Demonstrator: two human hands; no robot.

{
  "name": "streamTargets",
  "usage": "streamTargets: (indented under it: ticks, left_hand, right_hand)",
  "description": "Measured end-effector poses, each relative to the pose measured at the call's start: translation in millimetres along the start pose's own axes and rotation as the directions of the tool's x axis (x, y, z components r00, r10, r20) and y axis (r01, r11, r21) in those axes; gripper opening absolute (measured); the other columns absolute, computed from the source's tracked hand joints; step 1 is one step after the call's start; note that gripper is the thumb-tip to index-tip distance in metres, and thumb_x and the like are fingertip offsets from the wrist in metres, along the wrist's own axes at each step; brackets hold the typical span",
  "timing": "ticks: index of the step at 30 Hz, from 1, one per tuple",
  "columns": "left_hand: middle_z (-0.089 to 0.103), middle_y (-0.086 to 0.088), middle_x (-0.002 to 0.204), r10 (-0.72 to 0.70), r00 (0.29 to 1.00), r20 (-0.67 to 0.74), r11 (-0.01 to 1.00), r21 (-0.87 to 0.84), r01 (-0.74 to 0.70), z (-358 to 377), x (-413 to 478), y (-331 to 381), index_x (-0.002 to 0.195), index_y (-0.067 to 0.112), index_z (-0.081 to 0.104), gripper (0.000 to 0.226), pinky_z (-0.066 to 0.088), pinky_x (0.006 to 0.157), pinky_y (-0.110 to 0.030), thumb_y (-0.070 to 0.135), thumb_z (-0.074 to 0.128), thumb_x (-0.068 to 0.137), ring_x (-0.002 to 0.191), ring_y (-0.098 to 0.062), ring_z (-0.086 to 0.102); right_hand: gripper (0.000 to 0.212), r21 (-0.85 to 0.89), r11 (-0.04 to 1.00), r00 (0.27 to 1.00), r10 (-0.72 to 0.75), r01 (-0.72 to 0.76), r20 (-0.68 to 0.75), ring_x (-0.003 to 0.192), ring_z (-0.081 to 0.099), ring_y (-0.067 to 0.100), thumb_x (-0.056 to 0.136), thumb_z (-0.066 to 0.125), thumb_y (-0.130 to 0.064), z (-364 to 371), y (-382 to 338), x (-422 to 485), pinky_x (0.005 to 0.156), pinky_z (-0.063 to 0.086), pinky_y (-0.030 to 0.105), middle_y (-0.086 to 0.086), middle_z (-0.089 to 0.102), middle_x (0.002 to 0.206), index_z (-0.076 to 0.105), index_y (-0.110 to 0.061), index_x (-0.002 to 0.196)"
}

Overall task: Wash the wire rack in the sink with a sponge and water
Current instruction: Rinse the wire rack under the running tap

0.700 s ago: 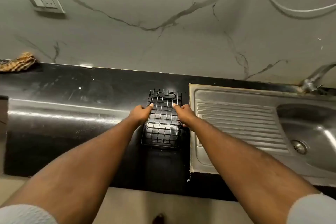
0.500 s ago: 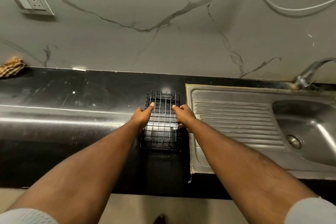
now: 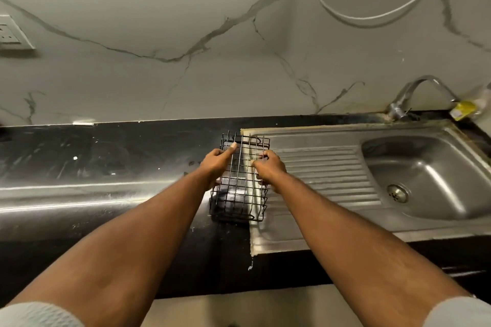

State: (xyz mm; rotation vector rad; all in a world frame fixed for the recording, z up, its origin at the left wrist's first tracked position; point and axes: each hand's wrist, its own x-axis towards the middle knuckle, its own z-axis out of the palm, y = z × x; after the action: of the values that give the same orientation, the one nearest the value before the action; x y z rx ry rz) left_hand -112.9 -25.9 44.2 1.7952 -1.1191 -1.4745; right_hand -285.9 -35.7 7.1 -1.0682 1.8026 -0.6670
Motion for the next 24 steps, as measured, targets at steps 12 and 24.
streamTargets:
  ticks: [12, 24]
  left_hand:
    - [0.055, -0.004, 0.099, 0.057, 0.992, 0.111, 0.997, 0.043, -0.062, 220.1, -29.3, 72.9, 0.130, 0.018, 0.060, 0.042, 0.050, 0.084, -0.042, 0.052, 0.058, 0.103, 0.086, -0.016, 0.052]
    - [0.057, -0.005, 0.122, 0.013, 0.977, 0.215, 0.997, 0.071, -0.029, 415.3, -36.9, 113.8, 0.139, 0.026, 0.058, 0.048, 0.047, 0.069, -0.034, 0.056, 0.059, 0.102, 0.088, -0.021, 0.053]
  right_hand:
    - [0.048, -0.050, 0.997, 0.991, -0.060, 0.055, -0.119, 0.082, 0.071, 0.016, 0.092, 0.069, -0.034, -230.8, 83.9, 30.5, 0.064, 0.059, 0.032, 0.004, 0.066, 0.120, 0.052, -0.026, 0.136]
    - [0.051, 0.032, 0.999, 0.991, -0.014, 0.019, -0.133, 0.083, 0.070, 0.017, 0.095, 0.069, -0.027, -415.7, 176.9, 57.2, 0.056, 0.056, 0.026, 0.001, 0.065, 0.104, 0.050, -0.024, 0.142]
